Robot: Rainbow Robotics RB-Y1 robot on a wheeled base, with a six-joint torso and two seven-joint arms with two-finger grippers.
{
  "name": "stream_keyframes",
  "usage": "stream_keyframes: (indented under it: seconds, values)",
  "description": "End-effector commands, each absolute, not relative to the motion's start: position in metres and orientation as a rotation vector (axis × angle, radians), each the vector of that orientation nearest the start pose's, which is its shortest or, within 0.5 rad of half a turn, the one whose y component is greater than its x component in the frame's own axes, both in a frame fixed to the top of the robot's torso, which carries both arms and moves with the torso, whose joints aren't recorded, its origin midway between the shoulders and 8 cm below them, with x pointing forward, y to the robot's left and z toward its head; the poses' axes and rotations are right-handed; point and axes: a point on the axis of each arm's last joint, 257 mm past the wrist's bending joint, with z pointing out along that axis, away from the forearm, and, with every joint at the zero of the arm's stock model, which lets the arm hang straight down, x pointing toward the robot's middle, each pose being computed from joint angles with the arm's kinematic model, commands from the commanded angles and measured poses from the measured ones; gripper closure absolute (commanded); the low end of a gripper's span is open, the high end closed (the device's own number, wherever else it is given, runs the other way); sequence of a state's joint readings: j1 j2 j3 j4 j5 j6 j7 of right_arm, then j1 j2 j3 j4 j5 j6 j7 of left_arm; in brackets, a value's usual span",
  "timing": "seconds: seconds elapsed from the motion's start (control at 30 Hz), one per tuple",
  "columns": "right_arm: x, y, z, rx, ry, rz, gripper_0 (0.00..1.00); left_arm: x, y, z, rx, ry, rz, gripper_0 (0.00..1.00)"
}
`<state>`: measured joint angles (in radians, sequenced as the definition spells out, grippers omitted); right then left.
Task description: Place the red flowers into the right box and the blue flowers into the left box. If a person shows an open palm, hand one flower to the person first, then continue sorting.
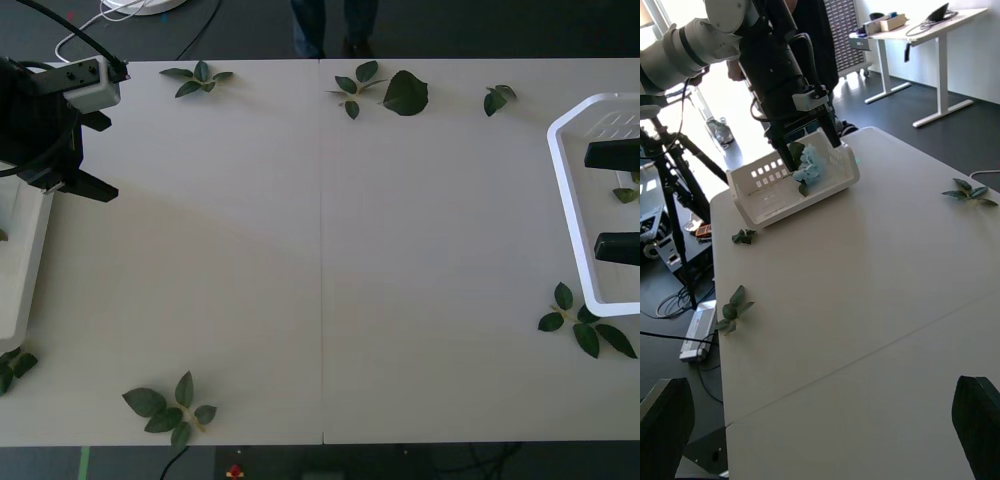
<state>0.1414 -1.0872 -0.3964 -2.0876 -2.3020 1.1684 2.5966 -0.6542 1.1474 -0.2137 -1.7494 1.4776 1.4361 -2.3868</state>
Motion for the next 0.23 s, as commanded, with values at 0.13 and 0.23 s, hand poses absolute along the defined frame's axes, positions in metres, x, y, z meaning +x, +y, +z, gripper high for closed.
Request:
stream_keyframes:
  seconds: [0.13, 0.23]
  values:
    - [0.3078, -0.1962, -0.0068, -1.224, 1.508, 0.801, 0.00, 0.4683, 0.2560, -0.0790, 1.555, 1.977, -0.082, 0.00]
    - [0.3078, -0.1962, -0.0068, -1.224, 1.508, 0.801, 0.00, 0.4683, 0.2560, -0.0790, 1.555, 1.977, -0.082, 0.00]
